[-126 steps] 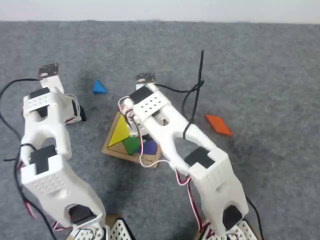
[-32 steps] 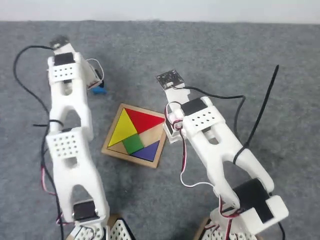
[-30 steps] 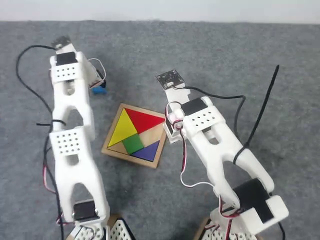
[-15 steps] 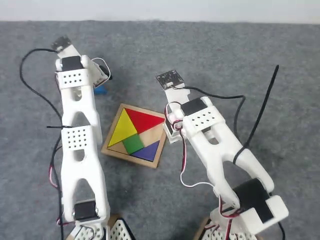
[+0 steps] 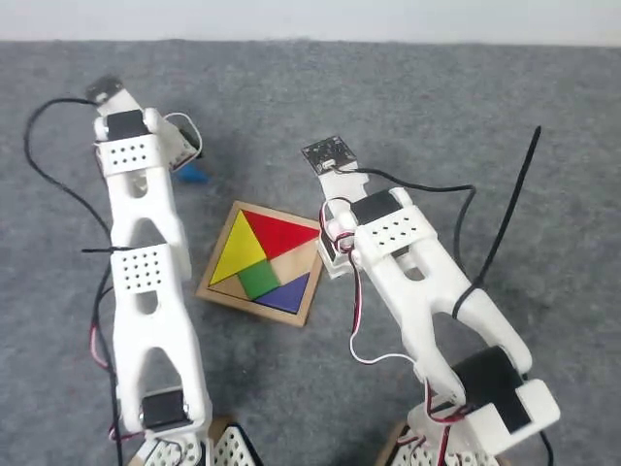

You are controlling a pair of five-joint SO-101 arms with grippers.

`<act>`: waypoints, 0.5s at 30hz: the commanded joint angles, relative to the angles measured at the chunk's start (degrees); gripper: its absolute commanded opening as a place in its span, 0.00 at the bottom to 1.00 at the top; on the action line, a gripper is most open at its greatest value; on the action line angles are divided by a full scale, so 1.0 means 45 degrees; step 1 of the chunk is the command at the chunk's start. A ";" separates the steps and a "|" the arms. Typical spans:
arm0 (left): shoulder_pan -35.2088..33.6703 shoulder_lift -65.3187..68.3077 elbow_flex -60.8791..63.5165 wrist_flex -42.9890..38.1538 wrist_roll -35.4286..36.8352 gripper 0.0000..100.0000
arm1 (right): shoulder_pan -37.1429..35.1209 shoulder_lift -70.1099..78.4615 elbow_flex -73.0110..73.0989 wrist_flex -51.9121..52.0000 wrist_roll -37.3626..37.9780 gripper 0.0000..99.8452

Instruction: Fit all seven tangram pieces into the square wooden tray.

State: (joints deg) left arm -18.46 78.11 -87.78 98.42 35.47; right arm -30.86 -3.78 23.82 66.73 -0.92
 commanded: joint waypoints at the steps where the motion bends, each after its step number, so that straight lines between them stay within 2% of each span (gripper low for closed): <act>1: -0.0254 -0.0234 0.0244 0.0488 -0.0938 0.19 | -0.0029 -0.0811 -0.0098 -0.0088 0.0195 0.01; 6: -0.0215 -0.0918 0.1553 0.0488 -0.1543 0.11 | -0.0029 -0.0830 -0.0098 -0.0068 0.0195 0.01; 15: -0.0274 -0.1153 0.2042 0.0488 -0.1993 0.11 | -0.0010 -0.0830 -0.0098 -0.0068 0.0195 0.01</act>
State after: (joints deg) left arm -18.99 75.65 -78.99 98.42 27.56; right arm -30.86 -3.78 23.82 66.73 -0.75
